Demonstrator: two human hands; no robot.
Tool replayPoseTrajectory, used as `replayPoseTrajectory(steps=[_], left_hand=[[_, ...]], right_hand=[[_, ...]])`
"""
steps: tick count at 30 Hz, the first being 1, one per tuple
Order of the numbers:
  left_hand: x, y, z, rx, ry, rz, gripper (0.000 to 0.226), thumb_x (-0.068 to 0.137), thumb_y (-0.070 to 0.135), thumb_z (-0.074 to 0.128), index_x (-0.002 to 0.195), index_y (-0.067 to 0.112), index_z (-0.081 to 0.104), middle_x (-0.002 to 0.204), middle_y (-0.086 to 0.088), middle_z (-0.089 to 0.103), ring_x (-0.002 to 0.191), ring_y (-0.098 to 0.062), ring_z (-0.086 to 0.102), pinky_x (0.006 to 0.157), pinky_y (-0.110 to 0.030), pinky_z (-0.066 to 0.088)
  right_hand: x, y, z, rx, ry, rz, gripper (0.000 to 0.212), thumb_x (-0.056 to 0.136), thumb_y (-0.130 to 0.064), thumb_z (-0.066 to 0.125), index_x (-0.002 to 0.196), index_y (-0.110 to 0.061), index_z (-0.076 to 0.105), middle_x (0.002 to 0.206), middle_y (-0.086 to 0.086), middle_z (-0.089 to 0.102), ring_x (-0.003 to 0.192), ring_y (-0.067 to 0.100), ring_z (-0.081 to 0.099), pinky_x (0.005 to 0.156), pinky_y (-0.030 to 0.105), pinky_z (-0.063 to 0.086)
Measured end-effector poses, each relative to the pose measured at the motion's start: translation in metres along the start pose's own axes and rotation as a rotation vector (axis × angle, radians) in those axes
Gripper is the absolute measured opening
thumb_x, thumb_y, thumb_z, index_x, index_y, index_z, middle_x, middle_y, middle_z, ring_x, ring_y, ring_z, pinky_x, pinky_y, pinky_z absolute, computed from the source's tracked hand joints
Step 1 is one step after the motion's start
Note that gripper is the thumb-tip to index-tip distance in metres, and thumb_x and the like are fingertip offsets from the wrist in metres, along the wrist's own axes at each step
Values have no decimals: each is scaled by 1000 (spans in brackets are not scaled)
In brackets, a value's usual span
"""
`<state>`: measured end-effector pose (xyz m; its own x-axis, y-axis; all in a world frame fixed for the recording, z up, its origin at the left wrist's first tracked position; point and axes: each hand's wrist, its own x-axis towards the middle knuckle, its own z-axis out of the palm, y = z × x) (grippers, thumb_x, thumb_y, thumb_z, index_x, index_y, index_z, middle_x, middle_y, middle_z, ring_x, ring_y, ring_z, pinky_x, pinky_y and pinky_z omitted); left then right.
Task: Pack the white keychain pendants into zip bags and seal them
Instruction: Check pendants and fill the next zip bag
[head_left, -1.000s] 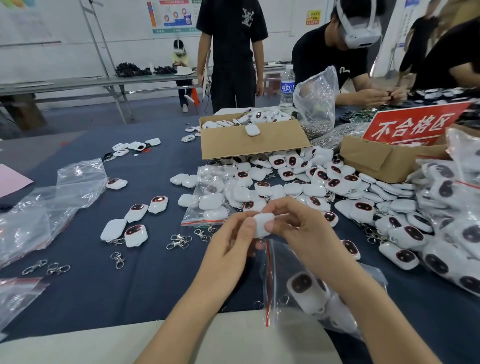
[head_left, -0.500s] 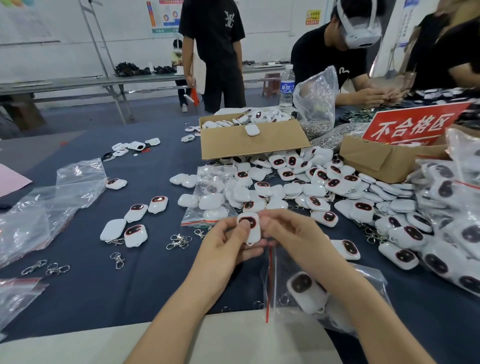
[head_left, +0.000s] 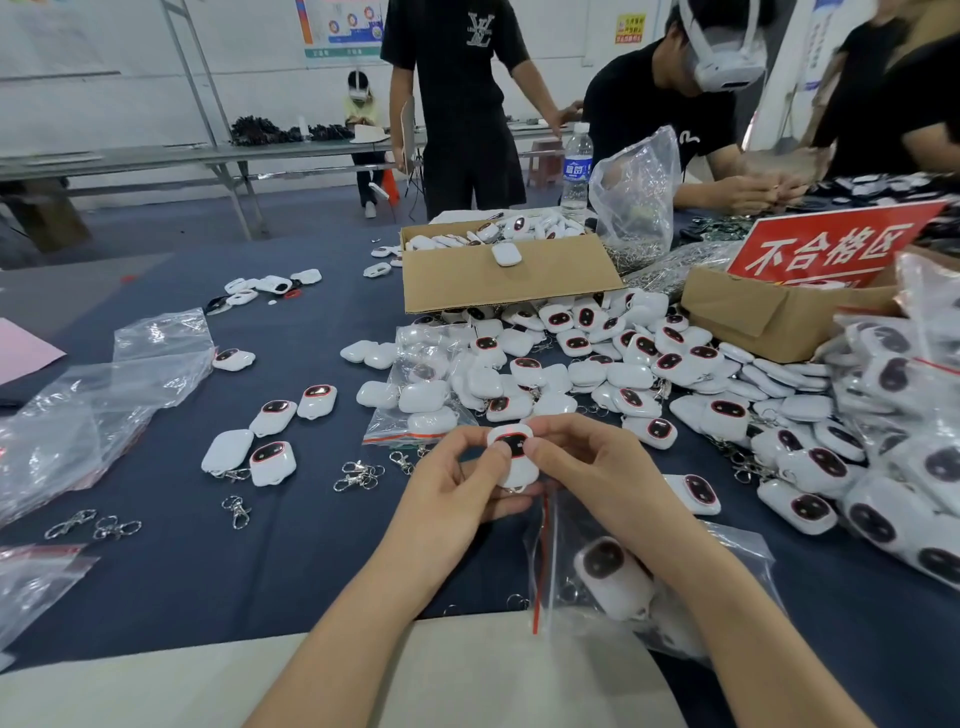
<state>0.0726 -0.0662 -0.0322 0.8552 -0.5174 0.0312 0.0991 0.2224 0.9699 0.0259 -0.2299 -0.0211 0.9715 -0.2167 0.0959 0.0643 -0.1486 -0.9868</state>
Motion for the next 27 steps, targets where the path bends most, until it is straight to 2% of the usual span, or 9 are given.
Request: replayPoseTrajectory(steps=[7, 12, 18, 21, 24, 27], left_hand=[[0, 0, 1, 14, -25, 9, 19, 104, 16, 53, 121, 10, 62, 103, -18, 76, 97, -34, 75, 81, -29, 60], [-2, 0, 1, 43, -42, 24, 21, 103, 17, 54, 121, 9, 61, 104, -18, 76, 97, -33, 75, 84, -33, 61], [-1, 0, 0, 66, -52, 34, 23, 103, 16, 56, 124, 13, 65, 106, -16, 77, 98, -32, 75, 85, -32, 61], [-3, -1, 1, 128, -80, 49, 27, 101, 8, 59, 127, 16, 65, 105, -12, 77, 98, -25, 75, 85, -28, 59], [-3, -2, 2, 191, -61, 72, 31, 99, 2, 59, 126, 18, 64, 101, -8, 78, 87, -16, 74, 79, -23, 57], [-3, -2, 2, 197, -27, 78, 29, 98, 2, 60, 122, 19, 64, 96, -7, 78, 80, -14, 72, 73, -21, 56]], right_hand=[[1, 3, -2, -10, 13, 17, 10, 93, -23, 70, 102, -26, 74, 92, -6, 78, 84, 9, 74, 81, 25, 57], [3, 4, -1, -29, 51, 35, 10, 91, -26, 72, 100, -24, 73, 85, -7, 77, 74, 8, 72, 80, 29, 57], [3, 4, 1, -61, 66, 43, 13, 91, -28, 71, 103, -23, 73, 91, -2, 77, 87, 14, 73, 92, 43, 58], [2, 4, 0, -61, 82, 49, 12, 92, -27, 71, 103, -23, 74, 91, -4, 77, 87, 12, 73, 94, 43, 57], [1, 4, 0, -65, 72, 50, 12, 93, -28, 71, 104, -24, 73, 92, -5, 77, 88, 10, 73, 95, 40, 57], [0, 2, 0, -66, 60, 48, 14, 92, -27, 71, 106, -24, 73, 94, -6, 78, 90, 10, 73, 96, 41, 56]])
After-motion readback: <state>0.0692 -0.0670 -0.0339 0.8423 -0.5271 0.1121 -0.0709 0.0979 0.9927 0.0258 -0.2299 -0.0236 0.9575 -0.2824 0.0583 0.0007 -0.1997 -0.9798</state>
